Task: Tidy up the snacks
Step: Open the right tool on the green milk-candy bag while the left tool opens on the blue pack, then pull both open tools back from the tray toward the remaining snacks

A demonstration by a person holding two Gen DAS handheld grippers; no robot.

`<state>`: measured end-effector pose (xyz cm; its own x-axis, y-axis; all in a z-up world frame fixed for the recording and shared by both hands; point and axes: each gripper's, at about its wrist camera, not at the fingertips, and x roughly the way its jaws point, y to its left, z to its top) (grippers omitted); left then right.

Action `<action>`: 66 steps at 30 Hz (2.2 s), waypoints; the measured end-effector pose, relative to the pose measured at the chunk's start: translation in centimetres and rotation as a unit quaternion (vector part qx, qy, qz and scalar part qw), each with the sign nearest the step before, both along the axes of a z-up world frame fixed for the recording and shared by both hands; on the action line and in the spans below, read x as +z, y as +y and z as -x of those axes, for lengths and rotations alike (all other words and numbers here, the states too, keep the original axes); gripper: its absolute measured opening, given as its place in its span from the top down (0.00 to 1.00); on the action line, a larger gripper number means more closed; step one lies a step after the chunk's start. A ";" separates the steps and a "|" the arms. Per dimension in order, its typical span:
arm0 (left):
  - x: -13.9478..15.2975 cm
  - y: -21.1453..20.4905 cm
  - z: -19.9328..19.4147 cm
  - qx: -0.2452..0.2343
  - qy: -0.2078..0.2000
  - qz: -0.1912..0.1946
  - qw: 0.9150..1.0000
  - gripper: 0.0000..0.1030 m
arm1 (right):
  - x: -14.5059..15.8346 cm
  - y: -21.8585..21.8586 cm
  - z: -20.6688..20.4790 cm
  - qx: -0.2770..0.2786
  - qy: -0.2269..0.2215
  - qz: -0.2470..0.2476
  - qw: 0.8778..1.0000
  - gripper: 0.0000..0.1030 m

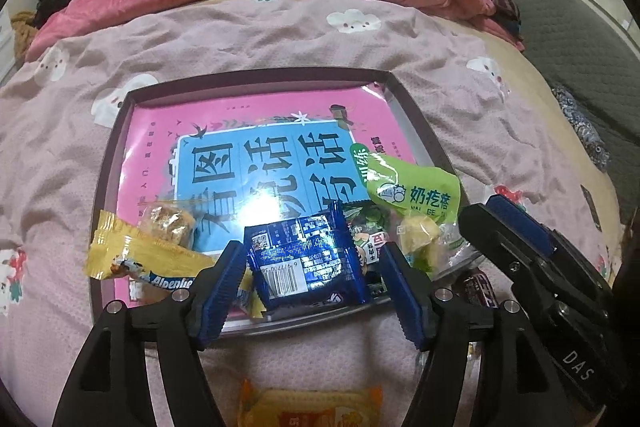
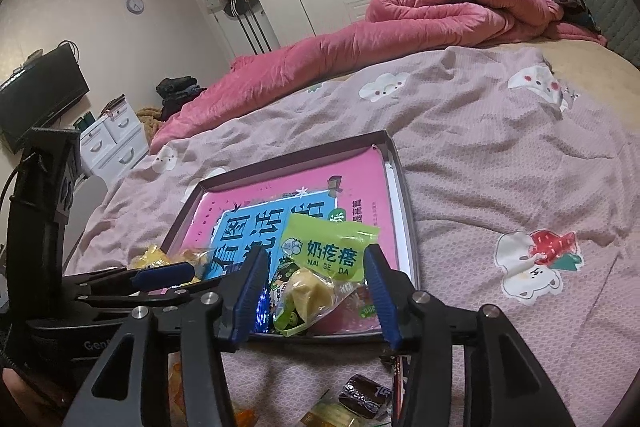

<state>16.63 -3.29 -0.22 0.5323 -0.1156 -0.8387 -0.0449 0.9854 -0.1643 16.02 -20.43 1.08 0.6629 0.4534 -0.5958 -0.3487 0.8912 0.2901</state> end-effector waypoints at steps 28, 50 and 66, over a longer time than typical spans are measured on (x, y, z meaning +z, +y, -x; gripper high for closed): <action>2.4 1.1 3.2 0.013 -0.021 0.009 1.000 0.27 | 2.6 -2.7 2.2 -0.016 -0.017 -0.004 1.000 0.43; 4.2 0.8 5.5 0.004 -0.040 -0.005 0.999 0.25 | 3.7 -1.7 5.1 -0.011 -0.028 0.027 0.999 0.35; 4.9 0.3 7.6 -0.010 -0.041 0.009 0.999 0.23 | 4.7 -2.4 7.1 -0.027 -0.037 0.037 0.998 0.29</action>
